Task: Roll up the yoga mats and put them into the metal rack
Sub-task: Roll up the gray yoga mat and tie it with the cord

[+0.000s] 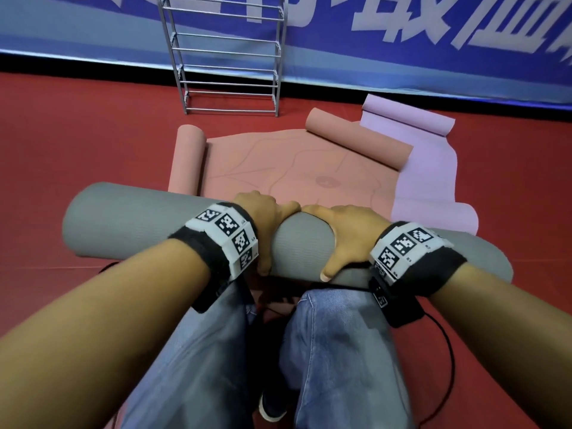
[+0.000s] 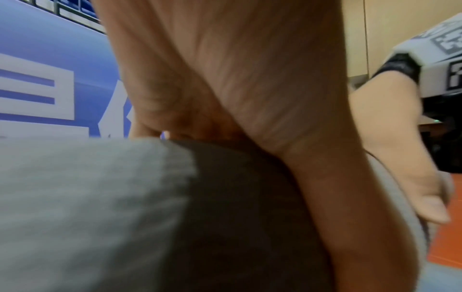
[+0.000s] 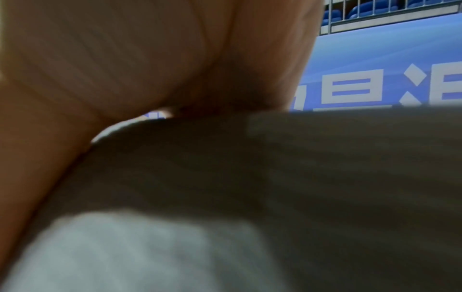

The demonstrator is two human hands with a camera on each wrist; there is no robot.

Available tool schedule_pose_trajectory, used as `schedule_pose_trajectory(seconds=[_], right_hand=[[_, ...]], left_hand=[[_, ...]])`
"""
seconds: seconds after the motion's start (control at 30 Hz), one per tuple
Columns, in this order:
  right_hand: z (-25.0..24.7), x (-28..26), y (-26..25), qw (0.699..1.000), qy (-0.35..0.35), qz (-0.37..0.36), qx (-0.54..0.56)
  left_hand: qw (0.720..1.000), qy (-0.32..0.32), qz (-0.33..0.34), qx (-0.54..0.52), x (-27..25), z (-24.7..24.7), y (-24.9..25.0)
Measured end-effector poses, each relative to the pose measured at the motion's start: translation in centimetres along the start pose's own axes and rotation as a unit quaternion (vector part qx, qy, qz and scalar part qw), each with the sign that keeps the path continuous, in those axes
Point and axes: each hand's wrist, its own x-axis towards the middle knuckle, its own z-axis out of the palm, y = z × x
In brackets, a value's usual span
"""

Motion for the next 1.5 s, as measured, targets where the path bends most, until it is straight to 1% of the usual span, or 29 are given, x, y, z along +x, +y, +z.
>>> schedule_pose_trajectory(seconds=[0.07,0.13,0.27,0.37,0.5,0.6,0.7,0.77,0.9,1.0,1.17,1.27,1.33,1.4,1.47,1.5], right_hand=[[-0.2,0.3,0.1,0.999,-0.027,0.001,0.026],[0.1,0.4,-0.2,0.999,-0.029,0.017,0.022],[1.8,-0.4,-1.5,0.996,0.029,0.035,-0.076],[3.1,-0.4,-1.8,0.996,0.059,0.044,-0.052],[3.3,-0.1,-1.3,0.996,0.073,0.036,-0.039],[3.3,0.3,-1.0,0.996,0.078,0.034,-0.032],[2.8,1.0,-0.6,0.997,0.066,0.027,-0.025],[2.7,1.2,-0.3,0.998,0.059,0.016,-0.028],[3.1,1.0,-0.6,0.996,0.069,0.037,-0.044],[2.9,0.9,-0.8,0.996,0.062,0.05,-0.037],[2.0,0.5,-0.8,0.996,0.066,0.026,-0.051],[1.7,0.2,-0.9,0.997,0.065,0.017,-0.027],[1.0,0.1,-0.7,0.999,0.048,0.006,0.002],[0.1,0.1,-0.3,0.999,0.012,-0.009,0.049],[-0.4,0.0,0.3,0.995,-0.031,-0.019,0.097],[-0.4,0.0,0.4,0.993,-0.042,-0.021,0.112]], left_hand=[[0.999,-0.03,0.005,-0.041,0.7,-0.4,-0.6],[0.996,-0.033,-0.004,-0.085,1.5,0.2,-1.4],[0.986,-0.062,-0.015,-0.154,2.7,0.8,-2.5],[0.985,-0.074,-0.018,-0.157,2.8,0.8,-2.4],[0.995,-0.038,-0.03,-0.093,2.1,1.2,-1.6],[0.998,0.022,-0.045,-0.033,0.9,2.5,-0.6],[0.995,0.088,-0.055,0.013,-0.2,4.3,0.2],[0.993,0.101,-0.059,0.013,-0.1,4.7,0.0],[0.995,0.076,-0.064,-0.008,0.8,3.7,-0.3],[0.997,0.047,-0.06,-0.012,1.0,2.7,-0.2],[0.998,0.038,-0.045,0.008,0.5,1.8,0.1],[0.999,0.024,-0.023,-0.003,0.2,1.4,-0.2],[0.999,-0.008,-0.014,-0.032,0.3,0.5,-0.7],[0.996,-0.054,-0.001,-0.076,0.6,-0.4,-1.3],[0.99,-0.091,-0.004,-0.11,1.1,-0.7,-1.6],[0.988,-0.1,-0.009,-0.121,1.4,-0.6,-1.8]])
